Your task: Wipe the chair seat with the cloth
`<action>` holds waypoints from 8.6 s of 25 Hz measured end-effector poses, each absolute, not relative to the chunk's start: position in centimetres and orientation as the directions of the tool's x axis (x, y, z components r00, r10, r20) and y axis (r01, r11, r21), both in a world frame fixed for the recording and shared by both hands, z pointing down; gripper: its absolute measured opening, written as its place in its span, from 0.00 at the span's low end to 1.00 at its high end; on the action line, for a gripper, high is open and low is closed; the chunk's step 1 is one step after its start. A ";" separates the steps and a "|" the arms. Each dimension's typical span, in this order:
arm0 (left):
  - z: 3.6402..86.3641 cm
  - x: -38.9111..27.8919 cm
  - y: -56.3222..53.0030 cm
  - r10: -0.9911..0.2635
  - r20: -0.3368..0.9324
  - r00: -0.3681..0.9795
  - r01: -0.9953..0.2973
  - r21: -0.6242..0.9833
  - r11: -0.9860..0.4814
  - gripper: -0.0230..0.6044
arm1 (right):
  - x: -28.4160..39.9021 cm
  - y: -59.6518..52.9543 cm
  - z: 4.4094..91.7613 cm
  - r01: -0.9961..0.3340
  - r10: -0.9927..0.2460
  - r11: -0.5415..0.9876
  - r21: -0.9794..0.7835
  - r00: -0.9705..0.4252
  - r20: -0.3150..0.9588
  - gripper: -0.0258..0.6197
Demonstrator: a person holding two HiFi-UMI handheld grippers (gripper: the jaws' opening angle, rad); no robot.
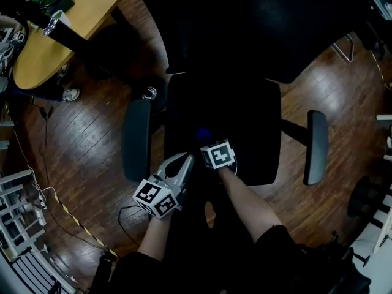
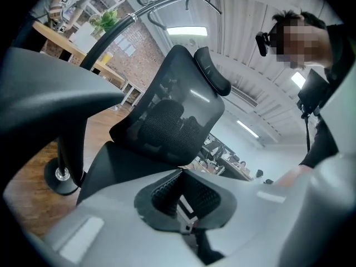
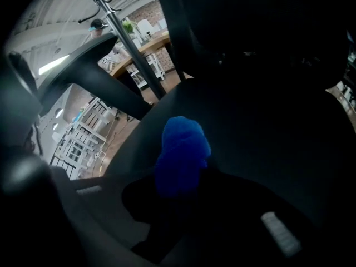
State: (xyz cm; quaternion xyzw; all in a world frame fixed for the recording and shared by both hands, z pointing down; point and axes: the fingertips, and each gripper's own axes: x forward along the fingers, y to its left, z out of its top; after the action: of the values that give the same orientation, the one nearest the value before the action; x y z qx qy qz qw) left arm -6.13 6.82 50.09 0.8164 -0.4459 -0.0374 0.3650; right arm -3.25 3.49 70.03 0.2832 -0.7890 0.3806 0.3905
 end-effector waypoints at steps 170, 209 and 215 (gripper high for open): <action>49.4 -3.6 5.9 -0.719 0.256 0.646 -0.666 0.649 -0.368 0.02 | 1.8 -2.5 70.2 -0.848 -0.210 0.410 -0.337 -0.447 0.870 0.10; 47.6 -7.0 6.9 -0.778 0.275 0.565 -0.720 0.624 -0.302 0.02 | -9.1 5.1 68.0 -0.720 -0.058 0.474 -0.507 -0.600 0.798 0.10; 48.1 -8.0 7.3 -0.780 0.280 0.559 -0.723 0.625 -0.294 0.02 | -10.3 6.2 68.9 -0.697 -0.046 0.492 -0.522 -0.619 0.784 0.10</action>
State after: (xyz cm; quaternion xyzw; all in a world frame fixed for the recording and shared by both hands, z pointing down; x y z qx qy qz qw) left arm -8.04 7.33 48.14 0.8035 -0.4677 -0.0386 0.3662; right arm -10.29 6.24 68.88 0.2373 -0.7823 0.4446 0.3661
